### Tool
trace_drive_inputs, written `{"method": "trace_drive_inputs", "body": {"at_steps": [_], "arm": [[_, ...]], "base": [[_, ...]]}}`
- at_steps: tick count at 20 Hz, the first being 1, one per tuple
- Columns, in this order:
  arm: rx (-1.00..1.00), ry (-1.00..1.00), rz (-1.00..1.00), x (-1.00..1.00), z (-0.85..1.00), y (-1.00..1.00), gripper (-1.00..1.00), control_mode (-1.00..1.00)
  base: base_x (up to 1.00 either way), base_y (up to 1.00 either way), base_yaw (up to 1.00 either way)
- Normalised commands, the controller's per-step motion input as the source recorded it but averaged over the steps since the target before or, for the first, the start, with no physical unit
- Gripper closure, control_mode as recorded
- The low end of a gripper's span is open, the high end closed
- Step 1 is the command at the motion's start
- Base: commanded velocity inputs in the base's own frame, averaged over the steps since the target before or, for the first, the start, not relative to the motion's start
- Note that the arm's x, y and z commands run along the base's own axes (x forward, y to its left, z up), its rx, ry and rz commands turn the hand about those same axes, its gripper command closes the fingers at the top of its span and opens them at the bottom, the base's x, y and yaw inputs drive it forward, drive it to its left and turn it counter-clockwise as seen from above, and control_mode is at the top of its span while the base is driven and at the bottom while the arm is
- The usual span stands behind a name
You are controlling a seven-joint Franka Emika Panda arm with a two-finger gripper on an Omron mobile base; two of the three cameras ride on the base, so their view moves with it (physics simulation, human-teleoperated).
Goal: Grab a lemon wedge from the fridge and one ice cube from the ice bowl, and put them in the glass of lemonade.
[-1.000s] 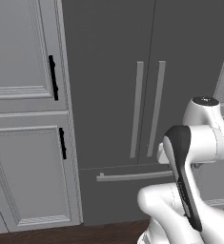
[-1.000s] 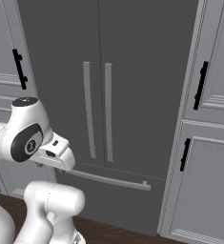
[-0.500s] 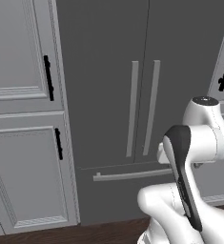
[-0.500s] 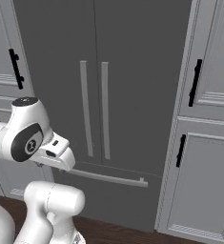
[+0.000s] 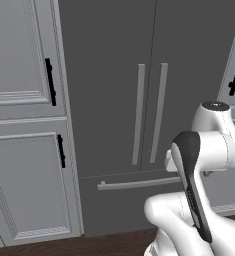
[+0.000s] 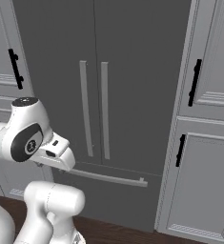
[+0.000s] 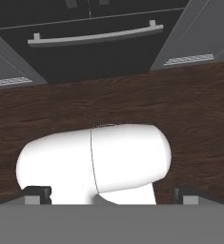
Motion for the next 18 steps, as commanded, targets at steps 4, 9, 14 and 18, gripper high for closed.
{"method": "trace_drive_inputs", "body": {"at_steps": [4,9,14,18], "arm": [[0.0,0.0,0.0,0.0,0.0,0.0,-1.0,1.0],[0.01,-0.04,0.0,0.0,0.1,0.02,-1.0,-1.0],[0.03,-0.35,0.02,0.0,0.32,0.0,-1.0,-1.0],[0.0,-0.19,0.06,0.01,0.9,-0.03,-1.0,-1.0]], "base": [[0.0,0.0,0.0],[0.0,0.0,0.0],[0.0,0.0,0.0],[0.0,0.0,0.0]]}}
